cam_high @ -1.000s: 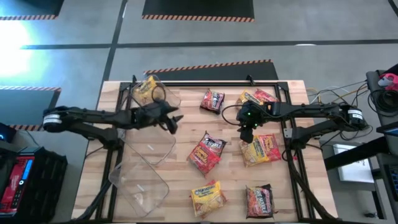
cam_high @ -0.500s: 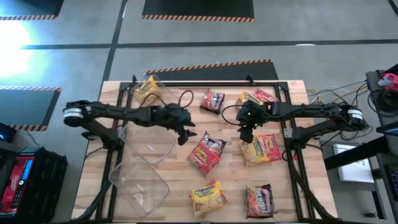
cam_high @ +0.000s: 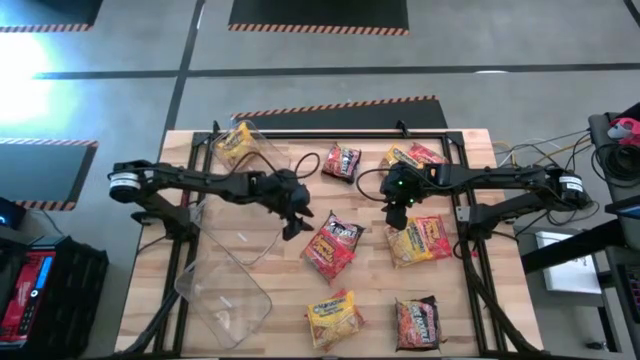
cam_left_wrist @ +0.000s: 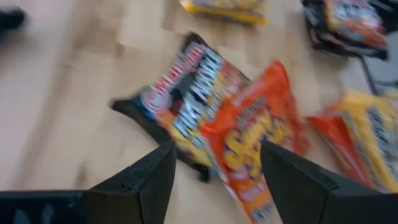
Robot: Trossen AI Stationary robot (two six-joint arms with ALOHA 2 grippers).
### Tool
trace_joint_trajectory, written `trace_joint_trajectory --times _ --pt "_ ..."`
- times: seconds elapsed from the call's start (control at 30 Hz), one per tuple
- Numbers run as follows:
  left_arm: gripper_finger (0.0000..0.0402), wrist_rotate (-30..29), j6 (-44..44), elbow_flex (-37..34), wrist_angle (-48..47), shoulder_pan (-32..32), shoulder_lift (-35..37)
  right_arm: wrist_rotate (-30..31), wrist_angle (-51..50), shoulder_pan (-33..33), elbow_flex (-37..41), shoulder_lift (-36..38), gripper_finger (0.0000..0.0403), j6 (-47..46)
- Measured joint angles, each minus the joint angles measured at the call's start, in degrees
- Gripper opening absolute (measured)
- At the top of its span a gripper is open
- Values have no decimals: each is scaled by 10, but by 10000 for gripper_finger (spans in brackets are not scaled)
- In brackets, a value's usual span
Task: Sort Maruchan noodles
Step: Put the noodles pack into the middle transparent bin
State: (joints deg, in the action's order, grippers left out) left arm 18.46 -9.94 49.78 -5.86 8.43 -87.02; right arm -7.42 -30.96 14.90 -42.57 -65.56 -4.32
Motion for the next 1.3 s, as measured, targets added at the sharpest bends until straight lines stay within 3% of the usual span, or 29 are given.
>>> trace_joint_trajectory --times 0.27,0.5,0.73,1.1,1.3 --pt "216 7 9 0 -4 0 0 0 0 0 0 0 132 0" --pt "216 71 -35 -3 -17 0 0 0 3 0 0 0 125 -11" --pt "216 72 -94 -4 3 0 -23 -1 60 0 0 0 132 -114" --pt "216 61 -131 -4 38 -18 -87 4 107 0 0 0 134 -424" --pt "216 34 -118 -4 43 -28 -90 -2 102 0 1 -3 134 -463"
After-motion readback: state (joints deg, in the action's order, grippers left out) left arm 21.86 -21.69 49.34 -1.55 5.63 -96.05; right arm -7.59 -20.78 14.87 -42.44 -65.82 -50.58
